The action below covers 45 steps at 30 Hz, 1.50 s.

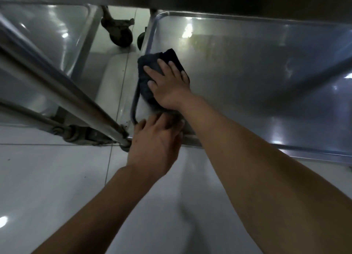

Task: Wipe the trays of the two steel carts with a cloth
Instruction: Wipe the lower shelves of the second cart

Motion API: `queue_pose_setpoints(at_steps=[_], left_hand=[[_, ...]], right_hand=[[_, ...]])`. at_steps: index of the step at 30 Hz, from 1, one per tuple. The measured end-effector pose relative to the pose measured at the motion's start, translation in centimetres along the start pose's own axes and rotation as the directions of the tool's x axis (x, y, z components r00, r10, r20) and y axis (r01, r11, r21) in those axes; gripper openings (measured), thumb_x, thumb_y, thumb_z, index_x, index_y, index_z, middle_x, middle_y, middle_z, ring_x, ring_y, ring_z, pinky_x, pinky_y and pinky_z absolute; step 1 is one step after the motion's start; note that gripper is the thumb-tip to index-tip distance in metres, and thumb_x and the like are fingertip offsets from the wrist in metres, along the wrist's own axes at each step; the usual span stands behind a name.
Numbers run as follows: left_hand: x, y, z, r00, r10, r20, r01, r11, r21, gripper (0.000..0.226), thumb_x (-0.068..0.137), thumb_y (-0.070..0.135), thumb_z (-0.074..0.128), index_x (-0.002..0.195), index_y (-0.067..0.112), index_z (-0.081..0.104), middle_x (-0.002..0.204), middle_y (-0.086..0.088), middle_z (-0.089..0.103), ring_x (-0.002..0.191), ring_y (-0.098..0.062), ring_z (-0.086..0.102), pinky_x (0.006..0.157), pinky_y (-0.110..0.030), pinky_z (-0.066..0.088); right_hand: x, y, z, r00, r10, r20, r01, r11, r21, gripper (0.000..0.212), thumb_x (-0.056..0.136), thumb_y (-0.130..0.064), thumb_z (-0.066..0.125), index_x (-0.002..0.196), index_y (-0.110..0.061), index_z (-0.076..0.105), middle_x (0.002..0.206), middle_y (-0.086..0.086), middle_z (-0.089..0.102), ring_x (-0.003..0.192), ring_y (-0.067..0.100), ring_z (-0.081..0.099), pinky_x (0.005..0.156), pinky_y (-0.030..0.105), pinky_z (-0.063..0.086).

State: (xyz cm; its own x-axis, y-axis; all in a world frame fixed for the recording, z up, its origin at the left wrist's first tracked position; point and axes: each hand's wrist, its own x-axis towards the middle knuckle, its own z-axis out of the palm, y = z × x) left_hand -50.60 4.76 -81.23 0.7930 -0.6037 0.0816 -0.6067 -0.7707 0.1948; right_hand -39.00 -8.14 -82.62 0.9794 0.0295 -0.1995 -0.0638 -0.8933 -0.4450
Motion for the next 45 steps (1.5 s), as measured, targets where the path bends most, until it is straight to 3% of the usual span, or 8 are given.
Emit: queue_pose_setpoints(at_steps=[7,13,18,25,28,34,38,45], left_hand=[[-0.1,-0.1,-0.3,1.000,0.010,0.027,-0.011,0.999,0.034,0.043,0.097,0.037,0.044,0.136,0.027,0.057,0.125,-0.004,0.053,0.116,-0.029,0.050,0.091,-0.052,0.047],[0.8,1.3,-0.5,0.997,-0.049,0.067,0.050,0.999,-0.007,0.031,0.096,0.034,0.048,0.118,0.022,0.066,0.122,-0.003,0.054,0.118,-0.028,0.046,0.093,-0.048,0.044],[3.3,5.7,0.2,0.979,0.164,0.119,-0.153,0.983,-0.099,0.035,0.096,0.035,0.047,0.125,0.025,0.062,0.134,-0.001,0.049,0.128,-0.026,0.040,0.095,-0.045,0.039],[4.3,12.8,1.4,0.925,0.195,0.326,-0.210,0.978,0.010,0.037,0.099,0.044,0.047,0.134,0.034,0.054,0.147,-0.002,0.034,0.140,-0.031,0.027,0.109,-0.065,0.027],[4.3,12.4,1.2,0.925,0.214,0.315,-0.220,0.975,-0.014,0.036,0.097,0.041,0.053,0.132,0.034,0.056,0.141,-0.002,0.040,0.139,-0.031,0.029,0.108,-0.064,0.029],[4.9,12.5,1.0,0.940,0.199,0.278,-0.178,0.979,-0.098,0.032,0.091,0.041,0.063,0.122,0.031,0.066,0.130,-0.002,0.049,0.125,-0.032,0.040,0.101,-0.060,0.037],[5.1,13.4,0.3,0.907,0.189,0.376,-0.201,0.980,-0.008,0.035,0.089,0.046,0.060,0.119,0.028,0.063,0.128,-0.003,0.047,0.123,-0.031,0.045,0.090,-0.054,0.049],[7.4,19.6,1.0,0.894,0.161,0.417,-0.199,0.979,0.048,0.031,0.093,0.040,0.051,0.113,0.017,0.061,0.122,-0.007,0.049,0.115,-0.030,0.050,0.087,-0.047,0.050]], right_hand=[[0.1,2.2,-0.4,0.999,-0.046,0.019,0.046,0.999,-0.014,0.051,0.103,-0.050,0.022,0.152,-0.052,0.010,0.167,-0.011,-0.005,0.152,0.019,-0.008,0.119,0.049,-0.001],[-4.9,9.1,-2.6,0.977,0.175,-0.125,-0.183,0.981,-0.060,0.050,0.103,-0.051,0.025,0.152,-0.052,0.017,0.167,-0.009,0.002,0.153,0.020,0.000,0.121,0.049,0.009],[-12.1,15.9,-5.4,0.957,0.280,-0.072,-0.288,0.947,-0.142,0.051,0.107,-0.040,0.020,0.157,-0.038,0.010,0.168,-0.001,-0.001,0.154,0.024,-0.005,0.123,0.048,0.007],[-22.5,18.5,-7.0,0.899,0.438,-0.016,-0.437,0.892,-0.118,0.051,0.108,-0.033,0.025,0.158,-0.030,0.014,0.168,0.002,-0.002,0.154,0.027,-0.006,0.124,0.046,0.003],[-24.4,18.0,-7.8,0.914,0.403,0.051,-0.385,0.900,-0.204,0.043,0.108,-0.024,0.033,0.149,-0.013,0.036,0.167,0.006,-0.006,0.152,0.034,-0.009,0.124,0.047,-0.001],[-25.3,19.3,-9.6,0.968,0.251,0.020,-0.247,0.961,-0.128,0.057,0.107,-0.030,0.038,0.159,-0.021,0.017,0.167,0.007,0.005,0.154,0.029,0.001,0.123,0.041,0.000],[-26.1,22.2,-10.6,0.994,0.039,0.101,-0.003,0.944,-0.331,0.047,0.110,-0.022,0.028,0.155,-0.008,0.028,0.167,0.007,0.003,0.152,0.026,-0.011,0.112,0.025,-0.026],[-26.6,24.4,-7.8,0.993,0.096,-0.072,-0.103,0.989,-0.104,0.053,0.108,-0.028,0.025,0.158,-0.034,0.009,0.167,0.000,-0.003,0.153,0.029,-0.008,0.122,0.048,0.001]])
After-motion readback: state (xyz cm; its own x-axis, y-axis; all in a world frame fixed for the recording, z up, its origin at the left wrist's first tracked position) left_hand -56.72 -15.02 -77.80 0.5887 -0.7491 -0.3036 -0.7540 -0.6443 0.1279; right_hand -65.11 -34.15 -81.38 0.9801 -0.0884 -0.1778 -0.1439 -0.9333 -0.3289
